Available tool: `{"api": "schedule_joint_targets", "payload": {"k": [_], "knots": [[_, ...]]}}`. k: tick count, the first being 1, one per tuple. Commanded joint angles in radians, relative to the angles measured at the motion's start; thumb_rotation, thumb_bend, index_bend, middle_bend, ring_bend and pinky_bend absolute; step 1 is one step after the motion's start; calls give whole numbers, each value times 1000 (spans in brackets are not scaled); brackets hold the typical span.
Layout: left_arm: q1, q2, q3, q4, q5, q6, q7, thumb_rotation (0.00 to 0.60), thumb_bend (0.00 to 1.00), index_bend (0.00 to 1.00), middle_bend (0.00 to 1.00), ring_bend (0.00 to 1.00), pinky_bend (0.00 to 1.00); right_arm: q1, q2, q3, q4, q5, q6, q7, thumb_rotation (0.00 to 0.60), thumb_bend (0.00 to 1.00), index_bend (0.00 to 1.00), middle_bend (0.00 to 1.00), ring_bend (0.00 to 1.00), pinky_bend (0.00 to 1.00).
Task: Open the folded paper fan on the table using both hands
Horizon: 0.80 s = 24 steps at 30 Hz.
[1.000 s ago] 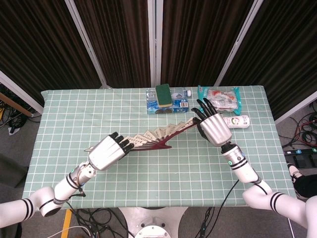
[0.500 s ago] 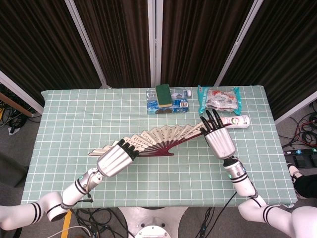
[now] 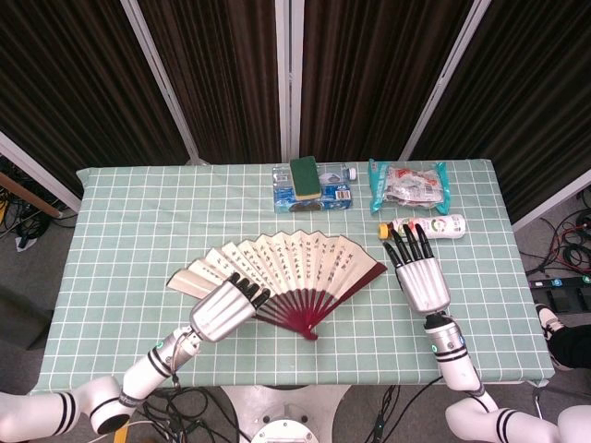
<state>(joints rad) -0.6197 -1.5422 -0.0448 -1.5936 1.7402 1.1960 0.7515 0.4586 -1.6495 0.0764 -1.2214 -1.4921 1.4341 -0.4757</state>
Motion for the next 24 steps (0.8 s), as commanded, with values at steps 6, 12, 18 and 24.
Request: {"api": "schedule_joint_targets", "payload": {"k": [6, 12, 18, 24], "knots": [[11, 27, -9, -172, -217, -146, 102, 600, 0, 109, 267, 236, 424, -42, 96, -7, -189, 114, -112, -72, 600, 310, 49, 25, 0, 0], [-23, 20, -52, -189, -355, -225, 32, 600, 0, 70, 174, 119, 320, -37, 152, 17, -273, 164, -164, -66, 600, 234, 11, 1, 0, 0], [-72, 82, -115, -205, -517, -339, -137, 600, 0, 54, 118, 49, 216, -38, 216, 43, -333, 198, -185, -32, 600, 163, 0, 0, 0, 0], [-99, 175, -163, -221, -581, -399, -310, 600, 0, 39, 95, 11, 156, -43, 288, 62, -378, 234, -213, 27, 600, 134, 0, 0, 0, 0]]}}
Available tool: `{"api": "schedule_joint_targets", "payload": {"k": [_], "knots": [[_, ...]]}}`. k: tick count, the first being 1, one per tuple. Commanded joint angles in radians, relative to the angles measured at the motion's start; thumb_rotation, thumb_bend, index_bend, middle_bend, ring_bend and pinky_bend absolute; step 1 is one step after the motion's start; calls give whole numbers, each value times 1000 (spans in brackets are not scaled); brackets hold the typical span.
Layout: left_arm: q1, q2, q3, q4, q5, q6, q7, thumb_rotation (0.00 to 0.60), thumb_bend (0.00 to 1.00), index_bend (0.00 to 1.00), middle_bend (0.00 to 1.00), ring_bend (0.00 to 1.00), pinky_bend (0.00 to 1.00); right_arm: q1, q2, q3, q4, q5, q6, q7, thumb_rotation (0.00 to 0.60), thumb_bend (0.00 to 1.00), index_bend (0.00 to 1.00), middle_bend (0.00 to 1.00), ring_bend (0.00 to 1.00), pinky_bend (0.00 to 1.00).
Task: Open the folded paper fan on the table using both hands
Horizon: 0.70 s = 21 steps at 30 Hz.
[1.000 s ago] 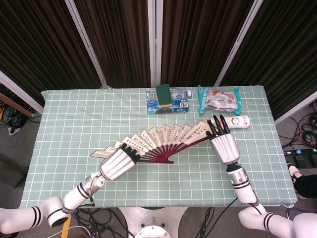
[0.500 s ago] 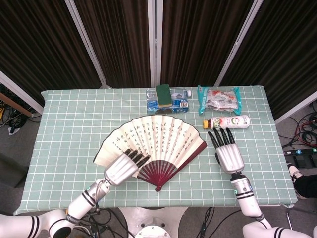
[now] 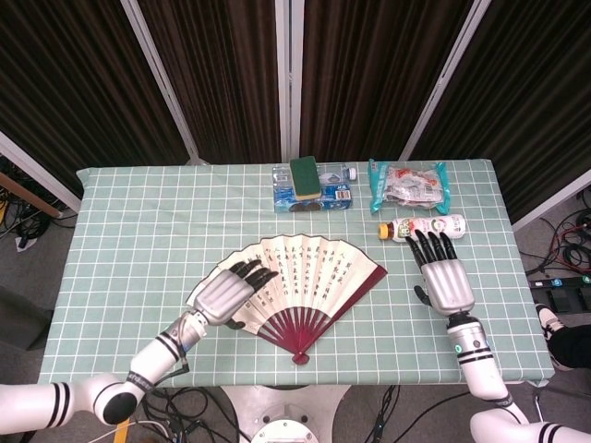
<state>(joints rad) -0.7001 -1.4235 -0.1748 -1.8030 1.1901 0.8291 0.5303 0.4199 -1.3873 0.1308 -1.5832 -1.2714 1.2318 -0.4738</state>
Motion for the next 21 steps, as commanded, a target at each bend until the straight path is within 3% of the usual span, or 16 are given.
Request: {"api": "schedule_joint_targets", "payload": {"k": [1, 5, 11, 15, 21], "knots": [[-14, 69, -39, -14, -30, -27, -121, 600, 0, 39, 95, 11, 156, -7, 39, 8, -23, 16, -15, 41, 600, 133, 0, 0, 0, 0], [53, 128, -57, 11, 27, 88, -244, 600, 0, 43, 101, 21, 157, -22, 123, 0, -35, -2, -45, 164, 600, 151, 0, 0, 0, 0], [238, 146, -37, 154, 94, 429, -316, 600, 0, 127, 153, 64, 157, -86, 260, -21, 1, -102, -1, 459, 600, 263, 0, 31, 0, 0], [350, 183, 17, 213, 109, 546, -362, 600, 0, 160, 163, 68, 157, -148, 312, -45, 16, -155, 81, 563, 600, 266, 0, 35, 0, 0], [503, 222, 107, 209, 135, 673, -417, 600, 0, 181, 164, 68, 157, -236, 353, -81, -6, -176, 168, 639, 600, 268, 6, 35, 0, 0]]}}
